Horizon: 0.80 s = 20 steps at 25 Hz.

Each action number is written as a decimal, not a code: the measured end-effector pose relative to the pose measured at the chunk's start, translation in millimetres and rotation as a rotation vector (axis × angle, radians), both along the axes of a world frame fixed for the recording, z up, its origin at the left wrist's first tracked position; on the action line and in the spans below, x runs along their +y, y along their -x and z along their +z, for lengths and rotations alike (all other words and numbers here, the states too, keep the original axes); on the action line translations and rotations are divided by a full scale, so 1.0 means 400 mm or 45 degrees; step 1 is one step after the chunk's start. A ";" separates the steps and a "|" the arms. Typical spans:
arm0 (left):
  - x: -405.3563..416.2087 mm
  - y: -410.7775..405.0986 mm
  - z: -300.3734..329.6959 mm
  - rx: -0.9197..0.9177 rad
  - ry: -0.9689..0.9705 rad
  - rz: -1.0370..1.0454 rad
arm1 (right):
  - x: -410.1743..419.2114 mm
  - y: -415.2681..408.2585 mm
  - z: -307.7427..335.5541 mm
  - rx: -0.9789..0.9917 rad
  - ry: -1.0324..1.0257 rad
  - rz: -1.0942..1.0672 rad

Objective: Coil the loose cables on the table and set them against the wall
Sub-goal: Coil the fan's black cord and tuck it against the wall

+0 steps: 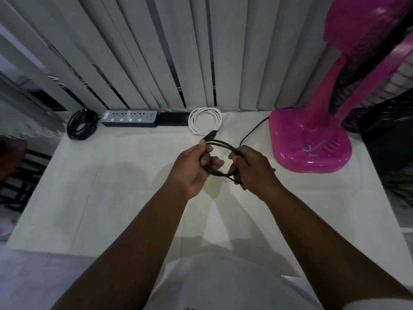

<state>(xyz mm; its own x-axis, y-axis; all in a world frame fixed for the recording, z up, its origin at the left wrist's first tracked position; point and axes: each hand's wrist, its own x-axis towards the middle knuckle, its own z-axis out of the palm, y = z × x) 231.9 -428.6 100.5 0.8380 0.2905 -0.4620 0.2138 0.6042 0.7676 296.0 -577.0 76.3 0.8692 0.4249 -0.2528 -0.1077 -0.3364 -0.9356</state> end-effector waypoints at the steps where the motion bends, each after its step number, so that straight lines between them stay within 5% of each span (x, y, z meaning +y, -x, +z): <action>1: -0.003 -0.004 0.003 -0.006 0.094 0.045 | 0.000 -0.007 0.003 0.061 -0.074 -0.022; 5: -0.019 -0.016 0.004 -0.089 0.350 0.091 | -0.003 -0.030 0.000 0.236 -0.203 -0.099; 9: -0.028 -0.035 0.007 -0.121 0.302 0.050 | 0.001 -0.020 -0.022 0.213 -0.127 -0.092; 15: 0.061 -0.064 0.046 -0.069 0.062 0.121 | -0.051 -0.015 -0.090 -0.250 0.142 0.514; 20: 0.194 -0.081 0.096 -0.037 0.062 0.202 | -0.098 -0.060 -0.162 -0.032 0.416 1.038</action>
